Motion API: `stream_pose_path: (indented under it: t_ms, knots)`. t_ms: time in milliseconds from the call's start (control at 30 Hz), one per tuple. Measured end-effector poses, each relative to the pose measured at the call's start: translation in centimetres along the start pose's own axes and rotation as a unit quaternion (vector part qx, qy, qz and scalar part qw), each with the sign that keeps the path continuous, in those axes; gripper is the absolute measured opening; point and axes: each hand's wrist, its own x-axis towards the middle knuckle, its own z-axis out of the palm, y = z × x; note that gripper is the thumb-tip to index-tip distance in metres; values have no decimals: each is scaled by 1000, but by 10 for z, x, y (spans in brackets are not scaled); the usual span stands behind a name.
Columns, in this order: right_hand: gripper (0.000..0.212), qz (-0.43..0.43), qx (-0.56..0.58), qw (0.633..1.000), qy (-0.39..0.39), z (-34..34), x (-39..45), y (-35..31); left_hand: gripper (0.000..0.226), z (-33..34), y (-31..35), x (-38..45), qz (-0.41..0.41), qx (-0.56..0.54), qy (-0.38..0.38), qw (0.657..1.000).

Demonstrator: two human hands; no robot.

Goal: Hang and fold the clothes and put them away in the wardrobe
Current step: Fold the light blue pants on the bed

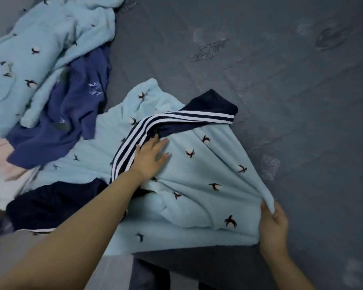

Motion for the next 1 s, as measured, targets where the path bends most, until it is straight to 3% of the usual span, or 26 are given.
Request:
stream_pose_path:
  t_ms: [133,267,333,400,467,533,633,733,800,900,1000]
  knots:
    - [26,-4,-47,998,31,-61,14,9,60,37,33,-18,36,24,61,997]
    - [23,25,-206,977,-52,-74,34,7,74,55,36,-32,15,20,173,985]
    - [30,-48,-332,940,-56,-61,38,-3,83,59,29,-46,-60,17,219,974]
    - [54,-175,-427,886,-44,-38,37,-17,94,61,14,-62,-174,29,225,958]
    - [60,-289,-454,840,-69,-6,32,-35,97,57,-5,-75,-290,-4,172,941]
    - [58,-332,-439,820,-159,35,24,-52,79,50,-28,-82,-331,-83,101,935]
    - [63,-339,-396,790,-323,105,5,-69,39,32,-51,-88,-241,-254,21,936]
    - [90,-367,-392,715,-447,174,-20,-78,19,-6,-57,-88,-178,-462,24,868]
    - [109,-359,-398,692,-484,216,-37,-80,16,-43,-62,-81,-155,-511,78,842]
    - [121,-354,-363,715,-481,278,-61,-88,17,-115,-79,-61,-105,-489,147,853]
    - [115,-328,-286,765,-475,345,-84,-107,18,-197,-105,-34,-55,-472,199,857]
